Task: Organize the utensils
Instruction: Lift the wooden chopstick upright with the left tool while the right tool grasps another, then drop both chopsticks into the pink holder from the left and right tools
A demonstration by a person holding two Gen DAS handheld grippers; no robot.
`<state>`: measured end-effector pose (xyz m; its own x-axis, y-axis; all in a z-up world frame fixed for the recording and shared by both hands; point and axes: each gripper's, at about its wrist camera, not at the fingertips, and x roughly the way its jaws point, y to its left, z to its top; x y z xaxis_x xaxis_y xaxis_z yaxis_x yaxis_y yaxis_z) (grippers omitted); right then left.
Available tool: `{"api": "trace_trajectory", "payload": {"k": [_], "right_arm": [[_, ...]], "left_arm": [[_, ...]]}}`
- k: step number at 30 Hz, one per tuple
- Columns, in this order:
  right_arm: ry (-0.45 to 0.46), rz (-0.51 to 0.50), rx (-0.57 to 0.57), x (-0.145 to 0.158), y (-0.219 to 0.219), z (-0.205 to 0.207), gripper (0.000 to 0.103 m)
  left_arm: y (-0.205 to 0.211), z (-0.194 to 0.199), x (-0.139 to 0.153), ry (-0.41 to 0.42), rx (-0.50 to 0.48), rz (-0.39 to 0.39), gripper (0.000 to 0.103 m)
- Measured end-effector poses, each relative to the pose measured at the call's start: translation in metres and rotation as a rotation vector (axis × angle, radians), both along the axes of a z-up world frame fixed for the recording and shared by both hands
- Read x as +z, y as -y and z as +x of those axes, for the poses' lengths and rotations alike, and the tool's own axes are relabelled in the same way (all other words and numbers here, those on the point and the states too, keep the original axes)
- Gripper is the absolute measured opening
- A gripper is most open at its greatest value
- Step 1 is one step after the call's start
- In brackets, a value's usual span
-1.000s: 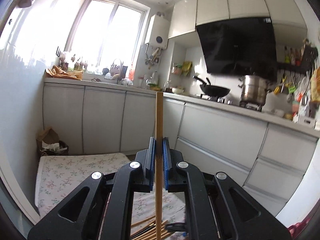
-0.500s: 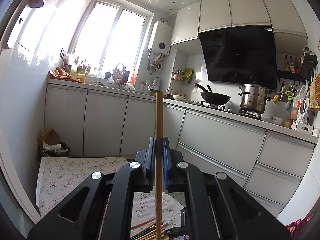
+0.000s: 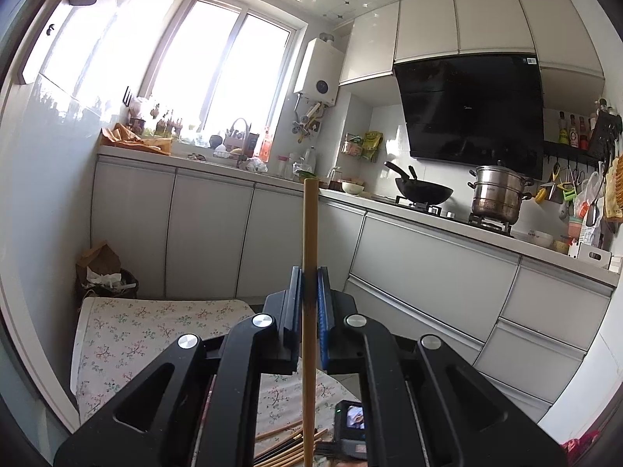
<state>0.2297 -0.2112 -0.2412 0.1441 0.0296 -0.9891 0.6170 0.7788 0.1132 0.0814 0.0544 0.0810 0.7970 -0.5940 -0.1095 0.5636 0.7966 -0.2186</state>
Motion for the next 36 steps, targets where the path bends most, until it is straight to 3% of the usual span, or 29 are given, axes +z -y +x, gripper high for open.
{"api": "trace_trajectory", "payload": {"k": [4, 9, 13, 14, 18, 22, 31, 36], "right_arm": [[0.092, 0.117, 0.029, 0.001, 0.033, -0.011, 0.008], [0.334, 0.157, 0.029, 0.029, 0.068, -0.049, 0.008], [0.579, 0.077, 0.075, 0.080, 0.077, -0.085, 0.008], [0.626, 0.056, 0.087, 0.084, 0.070, -0.077, 0.008], [0.872, -0.103, 0.159, 0.138, 0.056, -0.096, 0.008], [1.049, -0.256, 0.208, 0.185, 0.037, -0.101, 0.008], [1.234, -0.255, 0.265, 0.241, 0.020, -0.051, 0.008], [1.289, -0.248, 0.302, 0.249, 0.001, -0.008, 0.008]], "left_arm": [[0.007, 0.005, -0.004, -0.020, 0.003, 0.021, 0.007], [0.015, 0.020, -0.017, -0.075, 0.022, 0.035, 0.007], [0.018, 0.032, -0.032, -0.119, 0.056, 0.026, 0.007], [0.019, 0.034, -0.035, -0.124, 0.065, 0.023, 0.007], [0.023, 0.043, -0.046, -0.132, 0.133, 0.026, 0.007], [0.025, 0.056, -0.055, -0.128, 0.212, 0.028, 0.007], [0.027, 0.118, -0.067, -0.043, 0.392, 0.087, 0.007], [0.025, 0.156, -0.071, -0.007, 0.437, 0.101, 0.007]]}}
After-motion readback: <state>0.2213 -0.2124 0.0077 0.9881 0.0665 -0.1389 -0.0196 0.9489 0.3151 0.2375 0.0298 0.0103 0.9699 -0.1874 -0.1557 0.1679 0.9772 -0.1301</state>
